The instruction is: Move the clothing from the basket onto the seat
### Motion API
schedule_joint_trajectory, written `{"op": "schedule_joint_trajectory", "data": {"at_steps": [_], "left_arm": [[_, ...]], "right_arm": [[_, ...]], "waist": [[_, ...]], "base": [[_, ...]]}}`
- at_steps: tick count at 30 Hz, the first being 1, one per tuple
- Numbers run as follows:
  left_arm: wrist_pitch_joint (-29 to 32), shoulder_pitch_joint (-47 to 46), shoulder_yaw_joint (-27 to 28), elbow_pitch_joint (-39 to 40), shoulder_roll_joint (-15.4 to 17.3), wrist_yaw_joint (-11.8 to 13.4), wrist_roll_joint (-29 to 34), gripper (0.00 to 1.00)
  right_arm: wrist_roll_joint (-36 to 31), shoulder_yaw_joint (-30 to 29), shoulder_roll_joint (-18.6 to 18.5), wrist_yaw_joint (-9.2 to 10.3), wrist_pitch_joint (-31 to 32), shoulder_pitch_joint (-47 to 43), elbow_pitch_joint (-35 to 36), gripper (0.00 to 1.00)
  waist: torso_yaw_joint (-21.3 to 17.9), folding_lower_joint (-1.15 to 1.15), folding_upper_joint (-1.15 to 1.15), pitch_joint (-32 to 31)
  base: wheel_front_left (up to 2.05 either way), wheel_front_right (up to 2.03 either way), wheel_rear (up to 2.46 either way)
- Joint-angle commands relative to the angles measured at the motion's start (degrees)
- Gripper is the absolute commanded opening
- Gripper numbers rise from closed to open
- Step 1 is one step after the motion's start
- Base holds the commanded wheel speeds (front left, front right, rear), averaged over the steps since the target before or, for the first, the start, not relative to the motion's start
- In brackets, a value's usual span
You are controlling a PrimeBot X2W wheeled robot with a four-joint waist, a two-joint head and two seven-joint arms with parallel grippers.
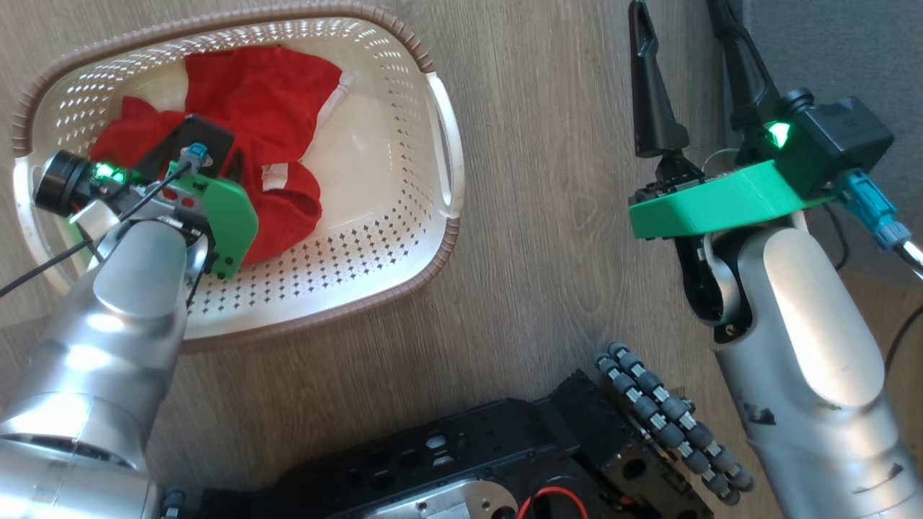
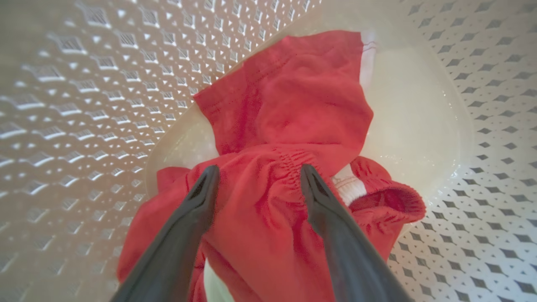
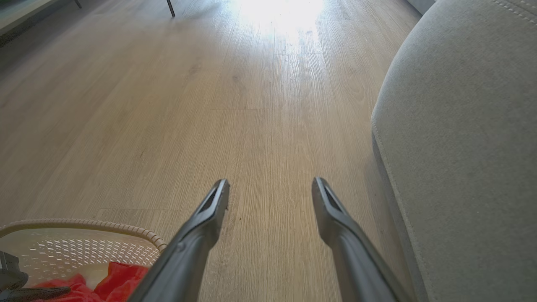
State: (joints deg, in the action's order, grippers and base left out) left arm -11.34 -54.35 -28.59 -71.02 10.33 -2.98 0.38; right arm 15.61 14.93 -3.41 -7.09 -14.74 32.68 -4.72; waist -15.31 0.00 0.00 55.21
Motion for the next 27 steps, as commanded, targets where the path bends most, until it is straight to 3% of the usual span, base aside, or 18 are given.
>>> {"op": "schedule_joint_trajectory", "data": {"at_steps": [1, 6, 7, 8, 17, 27], "left_arm": [[0.16, 0.79, 0.66, -0.2, 1.87, 0.39, 0.19, 1.0], [1.49, 0.32, -0.67, -1.48, 1.67, 0.36, 0.72, 1.0], [1.97, 0.34, -0.97, -1.67, 1.53, 0.3, 0.83, 0.83], [2.23, 0.37, -1.19, -1.81, 1.38, 0.19, 0.84, 0.02], [1.98, 1.25, -1.93, -2.37, -0.47, -0.32, -0.12, 0.0], [-2.94, 3.16, -1.86, -0.88, -4.28, -1.65, -2.8, 0.0]], "right_arm": [[0.34, 1.0, 0.53, -0.4, -0.26, -1.84, 1.69, 1.0], [1.1, 0.97, 0.53, -0.4, -0.26, -1.48, 1.51, 1.0], [1.16, 0.99, 0.53, -0.4, -0.26, -1.41, 1.53, 1.0], [1.2, 1.02, 0.53, -0.4, -0.26, -1.34, 1.55, 1.0], [1.12, 0.0, 0.53, -0.4, -0.26, -1.28, 1.17, 1.0], [-0.31, -1.69, 0.53, -0.4, -0.26, -2.51, -0.35, 1.0]], "waist": [[-0.08, 0.0, 0.0, 0.0], [-0.25, 0.0, 0.0, -0.16], [-0.27, 0.0, 0.0, -0.24], [-0.29, 0.0, 0.0, -0.33], [0.08, 0.0, 0.0, -2.94], [3.29, 0.0, 0.0, -12.12]], "base": [[0.0, 0.0, 0.0], [0.0, 0.0, 0.0], [0.0, 0.0, 0.0], [0.0, 0.0, 0.0], [0.0, 0.0, 0.0], [0.0, 0.0, 0.0]]}}
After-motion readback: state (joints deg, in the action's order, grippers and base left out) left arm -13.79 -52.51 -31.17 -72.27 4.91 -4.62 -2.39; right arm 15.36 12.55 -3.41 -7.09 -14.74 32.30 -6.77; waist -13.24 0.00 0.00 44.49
